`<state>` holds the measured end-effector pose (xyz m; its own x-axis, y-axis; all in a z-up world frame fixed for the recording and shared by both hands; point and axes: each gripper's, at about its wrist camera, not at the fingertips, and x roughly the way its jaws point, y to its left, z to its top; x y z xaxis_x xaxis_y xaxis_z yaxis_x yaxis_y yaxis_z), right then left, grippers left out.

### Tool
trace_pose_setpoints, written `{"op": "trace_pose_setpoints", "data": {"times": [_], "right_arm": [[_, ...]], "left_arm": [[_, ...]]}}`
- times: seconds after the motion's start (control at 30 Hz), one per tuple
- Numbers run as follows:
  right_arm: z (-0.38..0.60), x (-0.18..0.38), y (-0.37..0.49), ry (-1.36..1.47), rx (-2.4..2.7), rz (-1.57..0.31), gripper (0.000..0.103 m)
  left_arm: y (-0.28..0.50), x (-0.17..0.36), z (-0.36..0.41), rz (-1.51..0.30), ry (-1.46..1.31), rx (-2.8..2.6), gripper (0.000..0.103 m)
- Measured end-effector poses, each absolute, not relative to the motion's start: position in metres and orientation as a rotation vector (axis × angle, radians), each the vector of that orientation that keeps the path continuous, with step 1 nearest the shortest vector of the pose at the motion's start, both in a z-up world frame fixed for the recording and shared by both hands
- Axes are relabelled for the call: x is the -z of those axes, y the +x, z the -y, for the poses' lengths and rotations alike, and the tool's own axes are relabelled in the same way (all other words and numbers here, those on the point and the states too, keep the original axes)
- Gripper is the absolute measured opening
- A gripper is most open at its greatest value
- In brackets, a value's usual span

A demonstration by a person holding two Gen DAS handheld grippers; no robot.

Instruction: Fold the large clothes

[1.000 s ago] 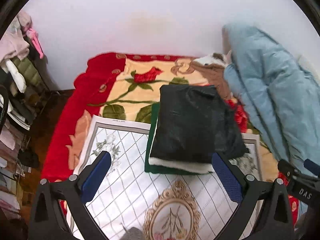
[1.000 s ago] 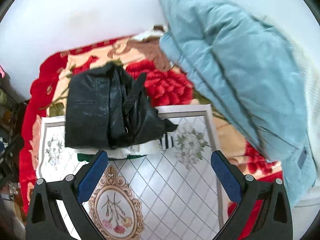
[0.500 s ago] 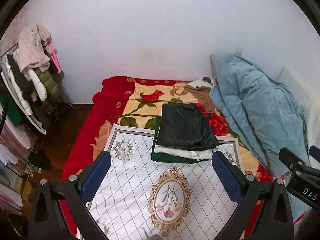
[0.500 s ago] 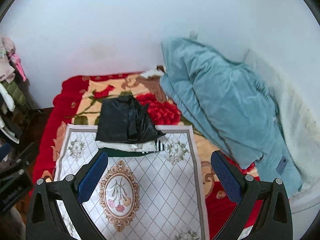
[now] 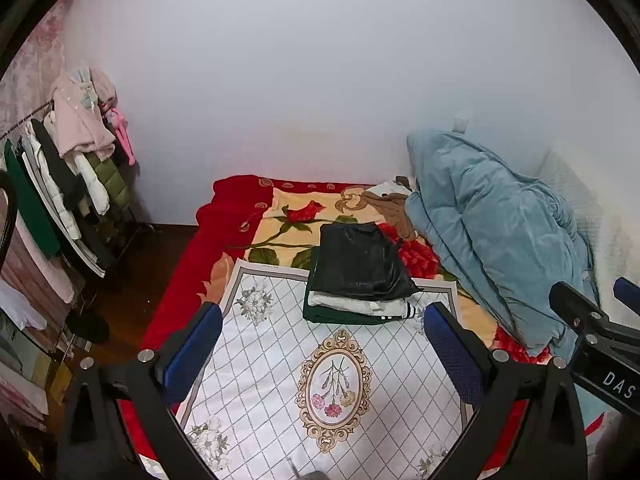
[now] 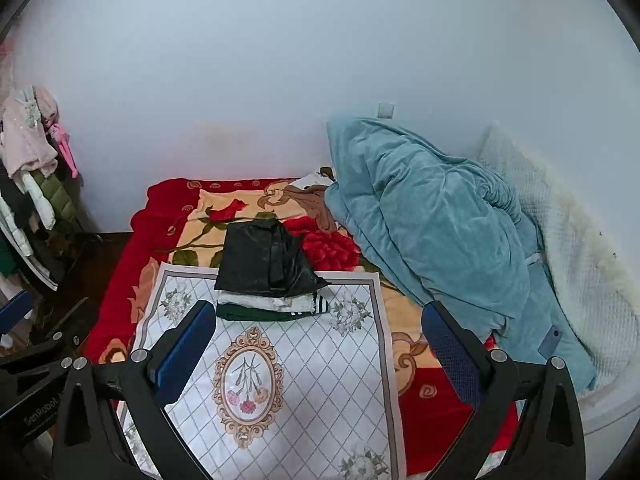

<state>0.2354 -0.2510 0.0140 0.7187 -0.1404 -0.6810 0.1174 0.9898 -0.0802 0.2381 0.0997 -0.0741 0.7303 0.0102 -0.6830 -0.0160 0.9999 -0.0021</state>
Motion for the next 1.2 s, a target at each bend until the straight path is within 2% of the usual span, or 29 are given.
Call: {"op": "trace_pose_setpoints", "data": {"times": [0.27, 1.2], "right_arm": [[0.246, -0.031, 0.213, -0.031, 0.123, -0.756, 0.103], [0.245, -0.039, 0.206, -0.054, 0.043, -0.759, 0.103]], "left_arm": [[0.222, 0.068, -0.101, -0.814, -0.032, -0.022, 0.103], [0.197, 0.053, -0.109, -0.763, -0.033, -0.075, 0.103]]}}
